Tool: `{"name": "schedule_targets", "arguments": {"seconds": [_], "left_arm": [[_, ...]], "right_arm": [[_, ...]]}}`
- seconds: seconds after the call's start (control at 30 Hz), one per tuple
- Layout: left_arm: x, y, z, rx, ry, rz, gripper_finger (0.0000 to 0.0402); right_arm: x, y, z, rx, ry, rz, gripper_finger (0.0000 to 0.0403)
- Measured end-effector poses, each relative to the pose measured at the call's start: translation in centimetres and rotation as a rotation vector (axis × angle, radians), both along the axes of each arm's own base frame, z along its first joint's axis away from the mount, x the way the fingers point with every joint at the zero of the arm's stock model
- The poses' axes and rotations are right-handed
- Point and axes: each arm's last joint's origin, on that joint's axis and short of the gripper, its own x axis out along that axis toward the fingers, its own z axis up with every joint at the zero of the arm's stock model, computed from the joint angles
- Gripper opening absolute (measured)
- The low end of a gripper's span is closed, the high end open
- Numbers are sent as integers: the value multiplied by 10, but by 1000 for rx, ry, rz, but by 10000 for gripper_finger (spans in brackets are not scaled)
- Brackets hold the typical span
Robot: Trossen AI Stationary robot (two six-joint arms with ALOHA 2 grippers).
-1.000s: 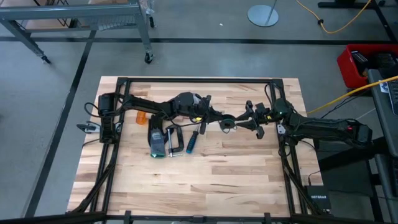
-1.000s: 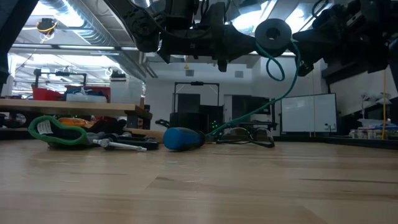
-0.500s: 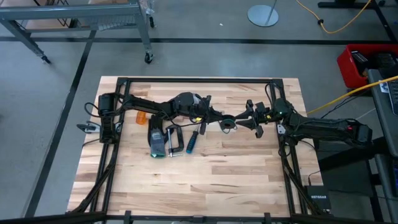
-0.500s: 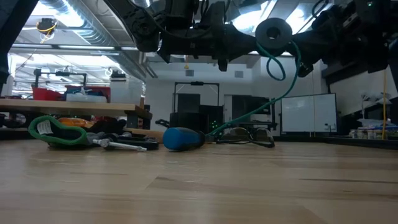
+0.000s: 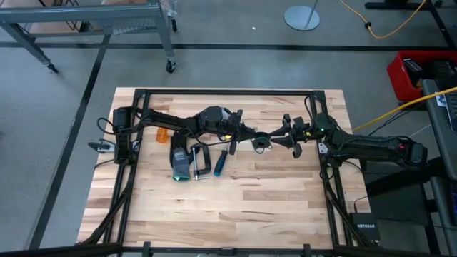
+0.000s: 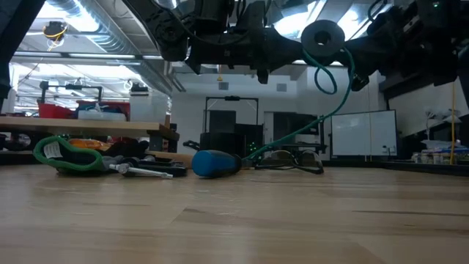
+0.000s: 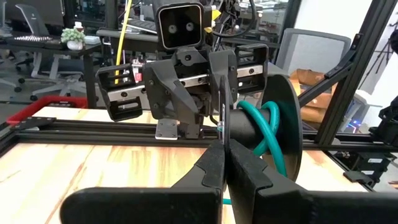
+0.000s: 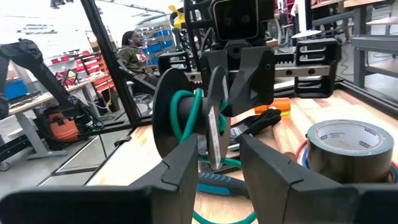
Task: Coil cords
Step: Coil the wire in the cable spool
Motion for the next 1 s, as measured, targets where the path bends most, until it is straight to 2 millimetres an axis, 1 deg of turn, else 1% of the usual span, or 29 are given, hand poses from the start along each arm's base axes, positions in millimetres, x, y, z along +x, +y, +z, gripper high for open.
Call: {"name": "schedule_targets", "arguments": {"seconds": [0.27,0.47,0.73,0.83,1.0], "left_arm": [[0,0,0,0,-1,0,0],[0,0,0,0,1,1,0],[0,0,0,0,-3,-4,0],[0,0,0,0,-3,-4,0],[0,0,0,-9,-1,-2,0]], "right_arm": [[4,-2,1,1,-26,-22,122],[13,-6,-9,28,31,-12,122],[29,-11,-2,28,59,80,120],[32,-12,-2,15,62,100,98],[31,-12,-2,11,61,94,18]]}}
